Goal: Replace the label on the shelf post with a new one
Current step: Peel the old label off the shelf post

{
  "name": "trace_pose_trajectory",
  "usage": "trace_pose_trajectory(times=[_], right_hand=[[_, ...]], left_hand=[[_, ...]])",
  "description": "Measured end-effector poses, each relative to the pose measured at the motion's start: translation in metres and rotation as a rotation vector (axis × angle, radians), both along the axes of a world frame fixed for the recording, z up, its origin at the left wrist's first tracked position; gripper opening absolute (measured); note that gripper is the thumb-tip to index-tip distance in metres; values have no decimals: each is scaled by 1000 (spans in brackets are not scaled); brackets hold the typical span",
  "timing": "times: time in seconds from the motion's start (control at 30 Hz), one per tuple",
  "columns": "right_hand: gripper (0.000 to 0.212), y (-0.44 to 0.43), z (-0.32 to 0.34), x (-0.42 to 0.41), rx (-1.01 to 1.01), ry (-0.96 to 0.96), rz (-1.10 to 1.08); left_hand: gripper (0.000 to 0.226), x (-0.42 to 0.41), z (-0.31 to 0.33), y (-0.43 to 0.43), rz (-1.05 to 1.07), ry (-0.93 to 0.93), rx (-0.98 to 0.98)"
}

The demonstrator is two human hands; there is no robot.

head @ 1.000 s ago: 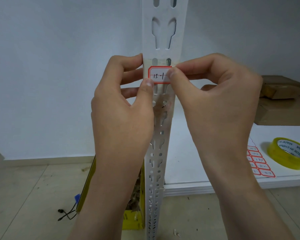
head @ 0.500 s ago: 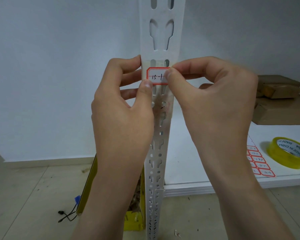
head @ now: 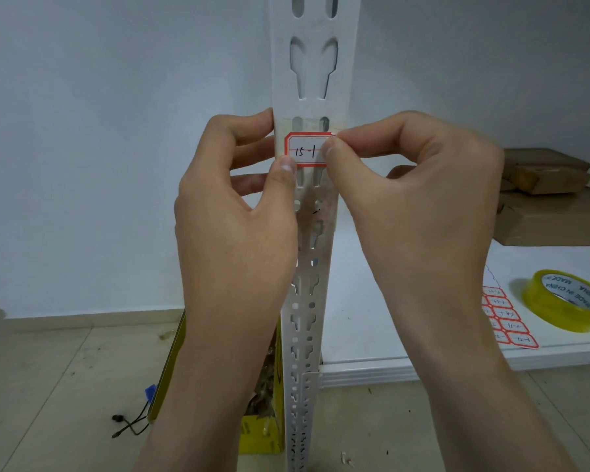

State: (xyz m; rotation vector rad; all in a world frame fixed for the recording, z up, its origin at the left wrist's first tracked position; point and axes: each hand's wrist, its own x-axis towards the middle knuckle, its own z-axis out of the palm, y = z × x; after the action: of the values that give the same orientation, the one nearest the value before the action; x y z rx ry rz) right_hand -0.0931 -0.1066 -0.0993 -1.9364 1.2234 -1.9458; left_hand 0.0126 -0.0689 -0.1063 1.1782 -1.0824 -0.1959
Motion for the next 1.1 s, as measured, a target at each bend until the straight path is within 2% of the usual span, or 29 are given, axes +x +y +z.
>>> trace_pose_trajectory(times=[0.47, 0.63, 1.1], right_hand=[[7, 2, 1, 3, 45, 53, 3], [4, 2, 2, -1, 13, -40, 7], [4, 2, 3, 0, 32, -4, -7]], left_hand=[[25, 0, -2, -1, -2, -6, -14], [25, 1, -1, -1, -9, -2, 1], [24, 1, -2, -1, 0, -27, -13]])
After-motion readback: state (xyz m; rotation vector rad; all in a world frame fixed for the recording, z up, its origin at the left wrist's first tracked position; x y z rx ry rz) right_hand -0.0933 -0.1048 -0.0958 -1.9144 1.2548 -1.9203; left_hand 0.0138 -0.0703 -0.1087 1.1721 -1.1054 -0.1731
